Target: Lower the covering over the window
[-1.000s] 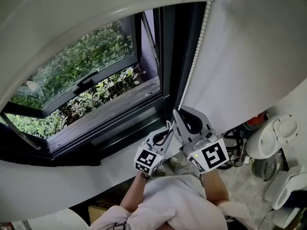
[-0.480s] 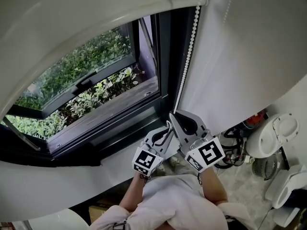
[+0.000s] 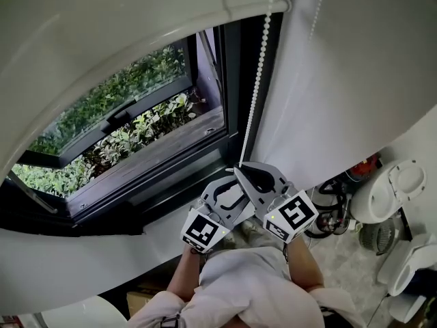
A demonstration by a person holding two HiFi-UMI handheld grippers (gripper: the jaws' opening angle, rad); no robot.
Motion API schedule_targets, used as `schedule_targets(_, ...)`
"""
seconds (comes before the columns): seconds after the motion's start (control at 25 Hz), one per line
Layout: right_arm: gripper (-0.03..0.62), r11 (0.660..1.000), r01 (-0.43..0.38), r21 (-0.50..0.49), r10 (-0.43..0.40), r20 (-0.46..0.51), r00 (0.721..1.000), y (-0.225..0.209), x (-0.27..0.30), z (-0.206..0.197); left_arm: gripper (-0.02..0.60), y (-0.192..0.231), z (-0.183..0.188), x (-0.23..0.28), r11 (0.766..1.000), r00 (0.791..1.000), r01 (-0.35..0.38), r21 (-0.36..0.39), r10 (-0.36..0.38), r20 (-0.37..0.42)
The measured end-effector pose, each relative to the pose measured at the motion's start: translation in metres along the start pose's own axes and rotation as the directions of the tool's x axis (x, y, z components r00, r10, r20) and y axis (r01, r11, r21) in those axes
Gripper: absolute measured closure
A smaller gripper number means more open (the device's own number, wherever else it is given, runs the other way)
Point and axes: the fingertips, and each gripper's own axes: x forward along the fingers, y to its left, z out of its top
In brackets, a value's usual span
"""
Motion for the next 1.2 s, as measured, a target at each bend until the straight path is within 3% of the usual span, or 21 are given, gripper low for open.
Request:
schedule_targets(0.2, 0.594, 0.999, -0.011, -0.034, 0.009, -0.047, 0.999, 0.001, 0.001, 0.000, 0.423, 0.002, 0.029, -0.008, 0.996, 0.998, -0.002, 0.085, -0.003, 0.069)
schedule_targets(0.32, 0.594, 0.999, 0.011, -0.049, -0.015, -0.071, 0.997, -0.009, -0.003, -0.001, 0.423, 0.008, 0.038, -0.016, 0.995, 0.997, -0.024, 0.100, 0.016, 0.078)
schedule_targets(0.44, 0.594, 0.998, 0.029, -0.051, -0.032, -0.077, 0.997, -0.018, -0.007, -0.001, 0.423, 0.016, 0.047, -0.024, 0.997, 0.993, -0.048, 0.065, 0.041, 0.113)
schedule_targets(0.64, 0.594, 0.999, 0.018, -0.051, -0.022, -0.064, 0.998, -0.015, -0.009, 0.002, 0.423, 0.017, 0.051, -0.023, 0.993, 0.997, -0.028, 0.116, 0.020, 0.072)
schedule_targets(0.88, 0.594, 0.997, 0.001, -0.072, -0.007, -0.077, 0.997, -0.012, -0.009, 0.004, 0.423, 0.008, 0.032, -0.014, 0.995, 1.000, 0.012, 0.098, -0.012, -0.002)
schedule_targets(1.04, 0.594, 0.988, -0.007, -0.151, -0.008, -0.098, 0.995, -0.003, -0.003, 0.006, 0.423, 0.001, 0.026, -0.007, 0.994, 0.999, 0.033, 0.104, -0.031, -0.022)
schedule_targets(1.2, 0.592, 0.958, -0.017, -0.285, -0.020, -0.128, 0.992, 0.002, 0.002, 0.008, 0.423, -0.001, 0.035, -0.008, 0.992, 1.000, 0.031, 0.124, -0.030, -0.011)
